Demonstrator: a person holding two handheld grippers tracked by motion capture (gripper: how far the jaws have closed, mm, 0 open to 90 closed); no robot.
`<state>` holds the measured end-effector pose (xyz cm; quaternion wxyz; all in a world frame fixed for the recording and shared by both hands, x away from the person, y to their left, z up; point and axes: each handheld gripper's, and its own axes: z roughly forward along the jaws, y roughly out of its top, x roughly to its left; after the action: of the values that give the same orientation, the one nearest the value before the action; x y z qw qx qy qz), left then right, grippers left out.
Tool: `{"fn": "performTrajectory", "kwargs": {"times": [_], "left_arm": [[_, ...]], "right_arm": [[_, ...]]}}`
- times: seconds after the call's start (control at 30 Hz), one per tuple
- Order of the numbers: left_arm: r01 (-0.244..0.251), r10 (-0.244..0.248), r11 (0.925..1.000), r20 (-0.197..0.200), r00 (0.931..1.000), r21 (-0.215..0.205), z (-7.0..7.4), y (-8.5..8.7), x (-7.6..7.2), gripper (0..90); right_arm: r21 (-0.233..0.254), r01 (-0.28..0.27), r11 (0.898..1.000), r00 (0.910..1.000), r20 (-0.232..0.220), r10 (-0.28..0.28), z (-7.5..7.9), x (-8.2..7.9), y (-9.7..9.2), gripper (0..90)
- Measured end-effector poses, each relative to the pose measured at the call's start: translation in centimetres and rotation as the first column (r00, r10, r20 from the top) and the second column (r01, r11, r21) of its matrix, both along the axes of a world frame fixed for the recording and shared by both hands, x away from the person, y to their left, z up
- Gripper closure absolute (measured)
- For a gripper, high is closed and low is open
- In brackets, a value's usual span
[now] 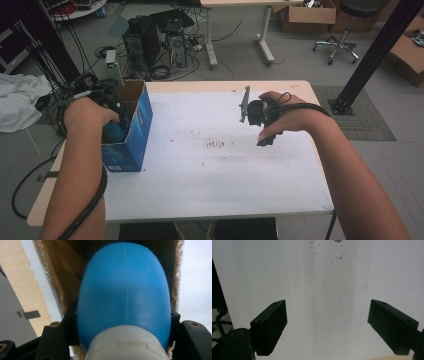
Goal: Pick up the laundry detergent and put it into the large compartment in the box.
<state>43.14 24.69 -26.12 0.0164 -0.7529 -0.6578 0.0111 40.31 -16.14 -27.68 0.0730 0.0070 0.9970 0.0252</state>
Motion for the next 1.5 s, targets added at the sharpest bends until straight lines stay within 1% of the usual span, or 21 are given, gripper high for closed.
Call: {"fn": "performTrajectory", "kwargs": {"times": [0.03, 0.07, 0.17, 0.2, 0.33, 0.4, 0.43, 0.6, 0.8, 0.97, 1.33, 1.4, 1.43, 1.5], "left_arm": [[-0.005, 0.005, 1.0000, -0.006, 1.0000, 0.000, -0.5, 0.1, 0.0, 38.5], [-0.005, 0.005, 1.0000, -0.006, 1.0000, 0.000, -0.5, 0.1, 0.0, 38.5], [-0.003, 0.003, 1.0000, -0.009, 1.0000, 0.003, -1.2, 0.3, 0.1, 38.5], [-0.007, 0.007, 1.0000, -0.011, 0.9999, -0.001, -1.7, 0.3, 0.1, 38.5], [-0.005, 0.005, 1.0000, -0.017, 0.9998, -0.001, -2.3, 0.3, 0.2, 38.5], [-0.005, 0.005, 1.0000, -0.011, 0.9999, -0.003, -2.6, 0.3, 0.3, 38.5], [-0.008, 0.008, 1.0000, -0.004, 1.0000, -0.004, -2.6, 0.3, 0.3, 38.5], [-0.004, 0.004, 1.0000, -0.005, 1.0000, 0.001, -2.7, 0.2, 0.4, 38.5], [-0.006, 0.006, 0.9999, 0.002, 1.0000, -0.009, -2.7, 0.4, 0.4, 38.4], [-0.007, 0.007, 1.0000, 0.006, 1.0000, -0.002, -2.8, 0.3, 0.3, 38.3], [0.002, -0.002, 1.0000, -0.009, 1.0000, 0.008, -2.8, 0.0, 0.3, 37.8], [0.002, -0.002, 1.0000, -0.010, 0.9999, 0.006, -2.8, 0.0, 0.3, 37.5], [0.008, -0.008, 0.9999, -0.009, 0.9999, 0.014, -2.7, -0.1, 0.4, 36.0], [0.006, -0.006, 0.9999, -0.005, 1.0000, 0.012, -2.7, -0.1, 0.4, 33.8]], "right_arm": [[-0.002, 0.001, 1.000, 1.0000, -0.001, -0.001, 0.0, 0.0, 0.1, 15.8], [-0.002, 0.001, 1.000, 1.0000, -0.001, -0.001, 0.0, 0.0, 0.1, 15.8], [-0.004, 0.000, 1.000, 1.0000, -0.003, 0.000, -0.1, 0.0, 0.1, 15.8], [-0.005, 0.001, 1.000, 1.0000, -0.003, -0.001, -0.1, 0.1, 0.1, 15.8], [-0.007, 0.002, 1.000, 1.0000, -0.003, -0.002, -0.2, 0.1, 0.2, 15.8], [-0.007, 0.002, 1.000, 1.0000, -0.004, -0.002, -0.3, 0.1, 0.2, 15.8], [-0.008, 0.001, 1.000, 1.0000, -0.006, -0.001, -0.4, 0.2, 0.3, 15.8], [-0.010, -0.001, 1.000, 1.0000, -0.007, 0.001, -0.5, 0.2, 0.3, 15.8], [-0.007, 0.001, 1.000, 1.0000, -0.007, -0.001, -0.5, 0.2, 0.3, 15.8], [0.000, 0.003, 1.000, 1.0000, -0.002, -0.003, -0.3, 0.1, 0.2, 15.8], [0.002, 0.009, 1.000, 1.0000, 0.002, -0.009, -0.1, -0.2, -0.1, 15.8], [0.001, 0.009, 1.000, 1.0000, 0.001, -0.009, -0.1, -0.2, -0.2, 15.9], [0.001, 0.009, 1.000, 1.0000, 0.002, -0.009, -0.1, -0.2, -0.2, 15.8], [0.001, 0.010, 1.000, 0.9999, 0.002, -0.010, 0.0, -0.2, -0.2, 15.8]]}}
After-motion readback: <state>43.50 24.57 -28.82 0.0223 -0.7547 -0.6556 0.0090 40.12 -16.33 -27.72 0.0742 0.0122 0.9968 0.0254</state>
